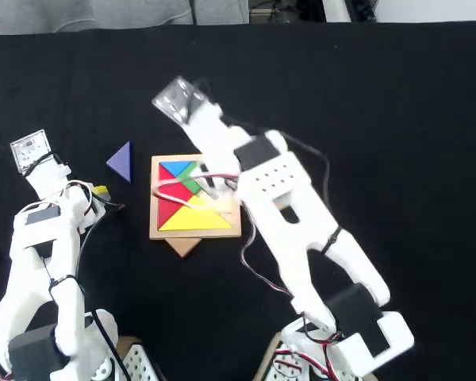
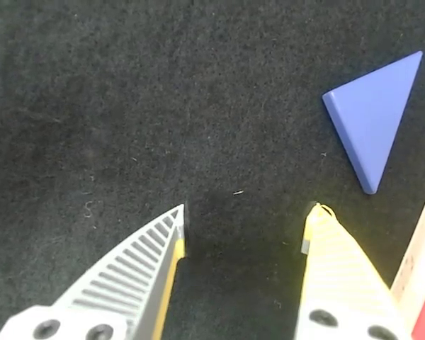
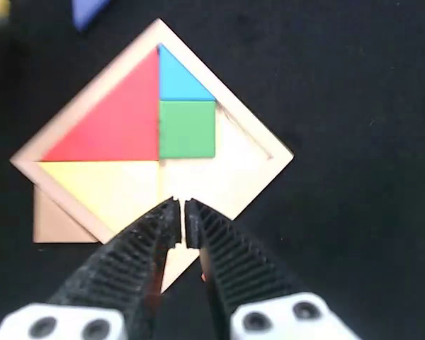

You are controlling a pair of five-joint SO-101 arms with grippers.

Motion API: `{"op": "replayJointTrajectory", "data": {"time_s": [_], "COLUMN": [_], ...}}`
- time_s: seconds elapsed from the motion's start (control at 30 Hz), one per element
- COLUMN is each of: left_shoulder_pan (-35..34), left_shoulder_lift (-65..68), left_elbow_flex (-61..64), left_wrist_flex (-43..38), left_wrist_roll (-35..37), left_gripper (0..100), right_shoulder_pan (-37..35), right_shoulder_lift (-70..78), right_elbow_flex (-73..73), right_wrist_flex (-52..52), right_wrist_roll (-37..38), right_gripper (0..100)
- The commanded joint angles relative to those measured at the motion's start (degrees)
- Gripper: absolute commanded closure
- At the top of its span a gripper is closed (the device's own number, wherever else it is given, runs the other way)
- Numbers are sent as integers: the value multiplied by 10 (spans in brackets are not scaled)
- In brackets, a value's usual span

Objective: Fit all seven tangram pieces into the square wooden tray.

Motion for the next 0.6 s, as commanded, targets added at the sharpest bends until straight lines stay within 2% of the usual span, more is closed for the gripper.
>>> {"op": "replayJointTrajectory", "data": {"time_s": [0.0, 0.07, 0.3, 0.4, 0.47, 0.57], "left_shoulder_pan": [9, 10, 9, 17, 47, 109], "left_shoulder_lift": [-7, -7, -7, -13, -14, 4], "left_elbow_flex": [-7, -7, -8, -19, -62, -188], "left_wrist_flex": [-9, -9, -9, 0, 54, 185], "left_wrist_roll": [-4, -4, -4, -4, -25, -53], "left_gripper": [734, 734, 734, 734, 734, 730], "right_shoulder_pan": [47, 65, 115, 142, 162, 180], "right_shoulder_lift": [-34, -35, -38, -39, -36, -35], "right_elbow_flex": [76, 106, 217, 223, 216, 214], "right_wrist_flex": [-90, -126, -317, -341, -342, -345], "right_wrist_roll": [-60, -81, -73, -76, -78, -97], "right_gripper": [987, 987, 987, 987, 987, 987]}}
